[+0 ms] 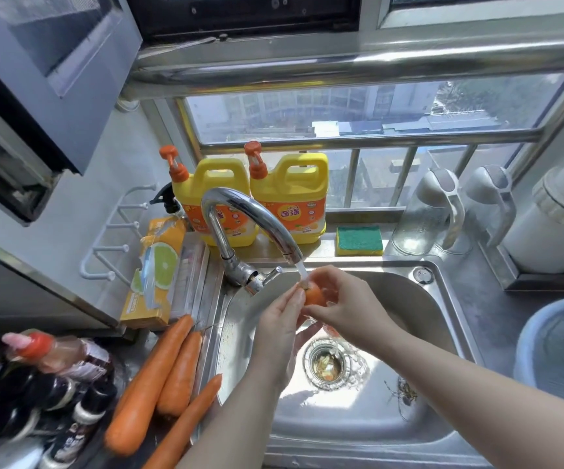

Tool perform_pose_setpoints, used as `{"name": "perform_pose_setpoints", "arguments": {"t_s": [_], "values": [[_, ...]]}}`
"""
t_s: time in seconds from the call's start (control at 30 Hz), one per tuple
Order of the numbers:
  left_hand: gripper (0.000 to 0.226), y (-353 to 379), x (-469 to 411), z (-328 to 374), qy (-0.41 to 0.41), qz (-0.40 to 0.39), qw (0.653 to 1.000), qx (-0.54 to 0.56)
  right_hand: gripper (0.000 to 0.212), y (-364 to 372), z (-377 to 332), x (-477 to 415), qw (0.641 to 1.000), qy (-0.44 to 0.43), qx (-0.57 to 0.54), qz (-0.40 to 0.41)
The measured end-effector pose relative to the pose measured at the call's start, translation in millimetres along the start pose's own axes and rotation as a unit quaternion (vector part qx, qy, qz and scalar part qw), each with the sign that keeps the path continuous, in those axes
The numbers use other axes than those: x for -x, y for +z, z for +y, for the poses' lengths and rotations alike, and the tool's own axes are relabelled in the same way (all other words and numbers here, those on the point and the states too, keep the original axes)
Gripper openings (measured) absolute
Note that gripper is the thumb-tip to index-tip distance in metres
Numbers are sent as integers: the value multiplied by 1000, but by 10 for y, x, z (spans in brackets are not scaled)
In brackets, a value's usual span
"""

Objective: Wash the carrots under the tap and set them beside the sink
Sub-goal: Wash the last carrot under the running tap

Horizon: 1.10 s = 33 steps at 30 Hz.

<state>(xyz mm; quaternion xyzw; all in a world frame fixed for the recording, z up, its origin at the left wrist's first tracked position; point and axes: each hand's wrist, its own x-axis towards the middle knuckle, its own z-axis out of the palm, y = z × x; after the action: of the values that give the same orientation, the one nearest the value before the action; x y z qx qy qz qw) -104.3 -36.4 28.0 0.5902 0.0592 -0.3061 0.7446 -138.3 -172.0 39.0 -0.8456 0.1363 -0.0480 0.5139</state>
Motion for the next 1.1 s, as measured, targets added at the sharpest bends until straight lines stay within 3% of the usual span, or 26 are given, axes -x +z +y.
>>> {"name": "perform_pose_setpoints", "arguments": {"t_s": [0.2, 0.43, 0.7, 0.93, 1.1], "values": [[10, 86, -47, 127, -8, 19, 999, 28, 40, 18, -34, 8, 997, -47, 68, -2], [34, 123, -93, 191, -14, 63, 996, 61, 44, -42, -14, -128, 998, -31, 51, -25], [23, 119, -3, 122, -37, 35, 990, 135, 36, 6, 179, -86, 995, 29, -8, -90], [31, -117, -35, 308, -32, -31, 998, -44, 37, -198, 112, -141, 983, 39, -15, -177], [43, -196, -104, 491, -29, -85, 994, -62, 37, -253, 57, -168, 970, 41, -50, -232]]}}
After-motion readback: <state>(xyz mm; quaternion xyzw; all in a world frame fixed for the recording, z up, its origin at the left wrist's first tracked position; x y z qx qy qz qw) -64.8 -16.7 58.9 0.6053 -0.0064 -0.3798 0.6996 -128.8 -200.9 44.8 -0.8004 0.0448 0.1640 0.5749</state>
